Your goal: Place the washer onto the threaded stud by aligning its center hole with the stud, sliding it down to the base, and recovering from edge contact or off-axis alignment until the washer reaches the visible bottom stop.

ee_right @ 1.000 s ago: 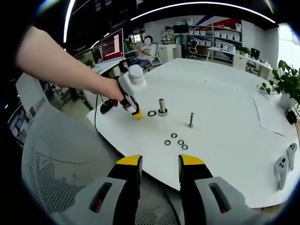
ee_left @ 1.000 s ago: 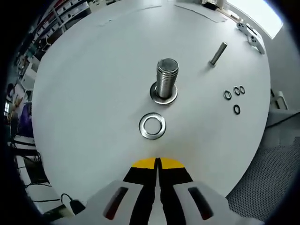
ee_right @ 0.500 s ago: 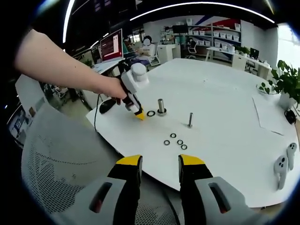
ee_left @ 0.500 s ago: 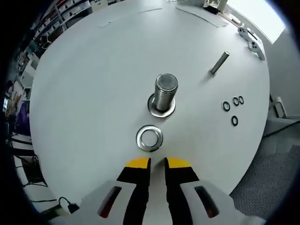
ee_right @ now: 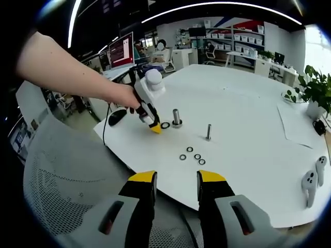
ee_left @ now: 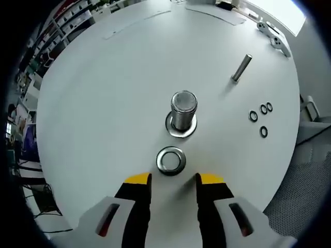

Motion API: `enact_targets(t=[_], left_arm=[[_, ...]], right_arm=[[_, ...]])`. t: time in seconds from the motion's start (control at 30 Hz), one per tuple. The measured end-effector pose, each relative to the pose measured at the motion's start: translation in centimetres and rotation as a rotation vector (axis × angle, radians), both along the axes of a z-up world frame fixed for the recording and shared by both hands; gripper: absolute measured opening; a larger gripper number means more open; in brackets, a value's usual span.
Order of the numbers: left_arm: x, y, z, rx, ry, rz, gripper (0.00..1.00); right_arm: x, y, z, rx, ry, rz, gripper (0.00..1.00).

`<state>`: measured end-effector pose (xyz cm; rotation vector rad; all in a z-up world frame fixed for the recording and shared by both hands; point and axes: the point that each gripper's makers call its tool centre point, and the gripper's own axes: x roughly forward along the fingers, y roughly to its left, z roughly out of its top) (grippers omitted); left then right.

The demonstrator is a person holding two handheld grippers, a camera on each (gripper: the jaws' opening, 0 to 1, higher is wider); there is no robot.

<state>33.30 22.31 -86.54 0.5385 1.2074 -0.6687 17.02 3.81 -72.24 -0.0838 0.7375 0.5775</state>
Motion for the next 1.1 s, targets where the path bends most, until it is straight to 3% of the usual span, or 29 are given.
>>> enact_targets(t=[0.13, 0.47, 0.57, 0.63, 0.73, 1.1], left_arm=[[1.1, -0.6, 0.0, -0.02, -0.025, 0.016, 0.36], [0.7, -1.3, 0.3, -0.027, 0.009, 0.039, 0.34], [0.7, -1.1, 0.4, -0.017, 0.016, 0.049, 0.3], [0.6, -1.1, 0.5, -0.012, 0.021, 0.055, 0.21], [0.4, -1.3, 0.8, -0.007, 0.024, 0.052, 0.21], [-0.7, -0.4, 0.4, 0.092, 0.115, -0.068, 0.21]], right_arm=[[0.1, -0.1, 0.0, 0.001, -0.002, -0.007, 0.33], [0.2, -0.4, 0.1, -0.001, -0.005, -0.023, 0.33], [0.2, -0.4, 0.1, -0.001, -0.005, -0.026, 0.33], [0.2, -0.4, 0.1, -0.003, -0.004, -0.026, 0.33], [0.2, -0.5, 0.1, -0.003, -0.005, -0.029, 0.33], [0.3, -0.5, 0.1, 0.0, -0.007, -0.035, 0.33]])
